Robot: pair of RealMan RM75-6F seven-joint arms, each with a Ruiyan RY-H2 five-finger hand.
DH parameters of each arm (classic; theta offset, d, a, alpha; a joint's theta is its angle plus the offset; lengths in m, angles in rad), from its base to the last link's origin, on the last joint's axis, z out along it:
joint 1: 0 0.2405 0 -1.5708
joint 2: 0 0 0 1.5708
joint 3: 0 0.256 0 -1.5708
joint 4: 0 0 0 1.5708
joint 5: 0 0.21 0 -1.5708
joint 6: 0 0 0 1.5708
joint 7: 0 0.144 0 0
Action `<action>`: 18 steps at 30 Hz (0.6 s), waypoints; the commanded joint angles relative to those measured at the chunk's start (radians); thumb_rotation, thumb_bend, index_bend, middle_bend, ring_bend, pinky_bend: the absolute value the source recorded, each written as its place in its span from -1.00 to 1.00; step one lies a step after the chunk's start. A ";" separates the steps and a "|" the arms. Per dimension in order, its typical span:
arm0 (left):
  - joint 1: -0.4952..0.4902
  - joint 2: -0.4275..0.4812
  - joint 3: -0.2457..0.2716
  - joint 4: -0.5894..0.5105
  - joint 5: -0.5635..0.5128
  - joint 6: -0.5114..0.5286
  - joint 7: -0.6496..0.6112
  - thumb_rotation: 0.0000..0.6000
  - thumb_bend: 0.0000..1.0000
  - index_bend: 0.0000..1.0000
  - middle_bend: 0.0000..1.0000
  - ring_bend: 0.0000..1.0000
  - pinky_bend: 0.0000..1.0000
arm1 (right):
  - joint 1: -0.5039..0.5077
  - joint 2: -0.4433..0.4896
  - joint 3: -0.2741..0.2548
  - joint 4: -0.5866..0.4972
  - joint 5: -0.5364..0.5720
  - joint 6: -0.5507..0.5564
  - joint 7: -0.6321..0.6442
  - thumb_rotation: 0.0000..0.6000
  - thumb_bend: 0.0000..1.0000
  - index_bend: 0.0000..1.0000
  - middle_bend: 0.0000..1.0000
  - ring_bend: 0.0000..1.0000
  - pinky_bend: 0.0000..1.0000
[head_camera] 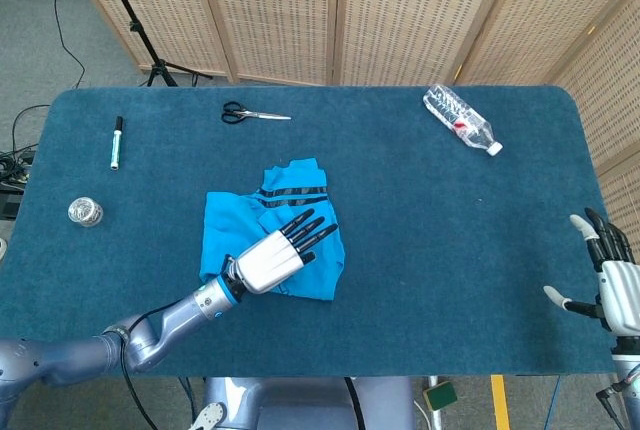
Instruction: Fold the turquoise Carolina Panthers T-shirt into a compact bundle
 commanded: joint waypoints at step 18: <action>-0.011 -0.182 0.023 0.138 -0.012 -0.015 -0.051 1.00 -0.60 -0.71 -1.00 -1.00 -1.00 | 0.003 -0.005 -0.002 0.008 -0.002 -0.008 -0.001 1.00 -1.00 -1.00 -1.00 -1.00 -1.00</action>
